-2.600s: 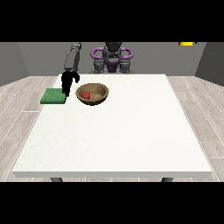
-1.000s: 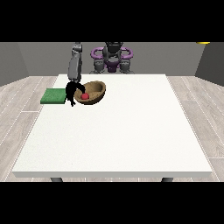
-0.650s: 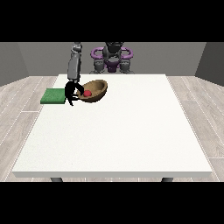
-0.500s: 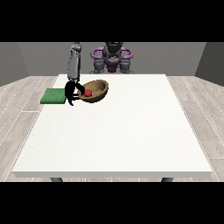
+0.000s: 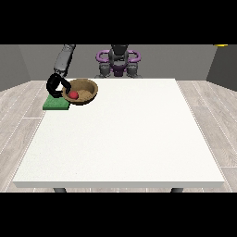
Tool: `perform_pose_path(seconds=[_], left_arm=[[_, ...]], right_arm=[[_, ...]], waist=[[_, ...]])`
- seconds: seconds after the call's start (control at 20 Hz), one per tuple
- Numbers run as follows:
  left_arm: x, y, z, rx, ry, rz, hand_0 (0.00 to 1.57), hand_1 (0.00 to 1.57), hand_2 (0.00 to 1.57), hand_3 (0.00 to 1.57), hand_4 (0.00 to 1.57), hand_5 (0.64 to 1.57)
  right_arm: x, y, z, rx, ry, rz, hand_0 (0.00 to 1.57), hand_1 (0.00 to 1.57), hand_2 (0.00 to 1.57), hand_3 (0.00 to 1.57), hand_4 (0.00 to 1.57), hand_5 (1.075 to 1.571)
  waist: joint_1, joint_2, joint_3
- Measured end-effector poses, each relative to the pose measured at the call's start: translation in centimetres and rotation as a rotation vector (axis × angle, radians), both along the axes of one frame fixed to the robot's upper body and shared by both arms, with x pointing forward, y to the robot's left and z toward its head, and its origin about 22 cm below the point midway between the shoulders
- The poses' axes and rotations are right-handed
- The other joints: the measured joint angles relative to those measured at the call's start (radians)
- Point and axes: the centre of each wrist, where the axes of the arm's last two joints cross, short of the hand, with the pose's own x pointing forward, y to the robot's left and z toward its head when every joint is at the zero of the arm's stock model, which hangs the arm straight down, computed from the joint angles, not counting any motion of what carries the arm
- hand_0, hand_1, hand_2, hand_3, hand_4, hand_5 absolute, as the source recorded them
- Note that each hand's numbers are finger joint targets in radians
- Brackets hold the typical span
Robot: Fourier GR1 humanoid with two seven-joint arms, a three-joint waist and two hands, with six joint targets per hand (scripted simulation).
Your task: Pick the cup and pour the ball into the bowl, then pick the bowl and place it on the pad
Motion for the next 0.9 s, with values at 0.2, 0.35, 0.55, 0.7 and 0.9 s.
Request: perform_pose_path(seconds=[0.2, 0.35, 0.55, 0.7, 0.9], left_arm=[[-0.5, 1.2, -1.0, -0.001, 0.028, 0.034, 0.0, 0.0, 0.0, 0.0, 1.2, 1.545], [-1.0, 1.9, -2.3, -0.005, 0.057, 0.066, 0.0, 0.0, 0.0, 0.0, 1.21, 1.545], [-1.7, 2.8, -3.8, -0.01, 0.069, 0.095, 0.0, 0.0, 0.0, 0.0, 1.2, 1.546], [-2.5, 4.1, -3.9, -0.001, 0.045, 0.113, 0.0, 0.0, 0.0, 0.0, 1.21, 1.554], [-3.1, 5.2, -3.7, -0.001, 0.009, 0.112, 0.0, 0.0, 0.0, 0.0, 1.22, 1.552]], right_arm=[[1.0, -2.2, 3.8, -0.054, 0.059, 0.007, 1.57, 1.57, 1.57, 0.55, 1.1, 1.567], [0.9, -3.9, 5.6, -0.053, 0.083, 0.011, 1.57, 1.57, 1.57, 0.57, 1.09, 1.564], [0.3, -6.0, 7.3, -0.055, 0.079, 0.013, 1.57, 1.57, 1.57, 0.57, 1.09, 1.564], [-0.4, -7.3, 7.9, -0.053, 0.053, 0.018, 1.57, 1.57, 1.57, 0.53, 1.1, 1.564], [-0.5, -7.6, 8.2, -0.043, 0.028, 0.019, 1.57, 1.57, 1.57, 0.43, 1.07, 1.564]], waist=[[-0.035, -0.027, 0.0026], [-0.066, -0.052, 0.0035], [-0.09, -0.058, 0.0043], [-0.104, -0.027, 0.0047], [-0.103, 0.012, 0.0047]])
